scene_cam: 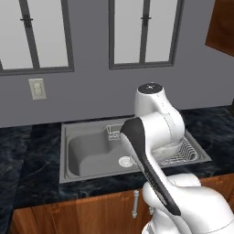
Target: Pick the carrot from the cabinet and place it in the bowl. Then pick the bowl and place it in the sink. Then turn on the sink facuet.
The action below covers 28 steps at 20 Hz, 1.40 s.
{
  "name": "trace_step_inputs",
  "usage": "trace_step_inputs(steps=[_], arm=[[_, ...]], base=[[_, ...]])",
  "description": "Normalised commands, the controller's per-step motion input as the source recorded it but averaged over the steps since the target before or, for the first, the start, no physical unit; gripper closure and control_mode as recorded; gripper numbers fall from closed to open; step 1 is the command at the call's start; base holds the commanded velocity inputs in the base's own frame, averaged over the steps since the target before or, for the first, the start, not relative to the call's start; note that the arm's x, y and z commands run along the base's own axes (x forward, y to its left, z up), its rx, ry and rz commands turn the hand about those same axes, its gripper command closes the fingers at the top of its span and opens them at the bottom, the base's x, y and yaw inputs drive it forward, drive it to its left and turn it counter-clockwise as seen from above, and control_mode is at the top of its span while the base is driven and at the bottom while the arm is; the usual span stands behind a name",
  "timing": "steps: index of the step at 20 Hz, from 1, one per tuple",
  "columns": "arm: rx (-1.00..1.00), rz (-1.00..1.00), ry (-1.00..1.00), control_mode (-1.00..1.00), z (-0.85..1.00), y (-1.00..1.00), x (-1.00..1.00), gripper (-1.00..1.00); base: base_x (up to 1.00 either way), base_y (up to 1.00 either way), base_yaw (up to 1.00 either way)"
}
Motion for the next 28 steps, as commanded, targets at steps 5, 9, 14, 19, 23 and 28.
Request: trace_step_inputs(steps=[5, 9, 14, 19, 23, 28], arm=[[0.01, -0.19, 0.00, -1.00, -0.38, 0.11, 1.00, 1.00], [0.01, -0.11, 0.00, -1.00, -0.78, 0.00, 1.00, 1.00], [0.01, -0.05, 0.00, -1.00, -0.66, 0.00, 0.93, 1.00], [0.02, 0.00, -0.01, -1.00, -0.72, 0.02, 0.58, 1.00], [0.03, 0.00, -0.01, -1.00, -0.68, 0.01, 0.48, 1.00], [0.03, 0.00, 0.00, -1.00, -0.47, 0.01, 0.55, 1.00]], base=[[0.00, 0.00, 0.00], [0.00, 0.00, 0.00], [0.00, 0.00, 0.00], [0.00, 0.00, 0.00], [0.00, 0.00, 0.00], [0.00, 0.00, 0.00]])
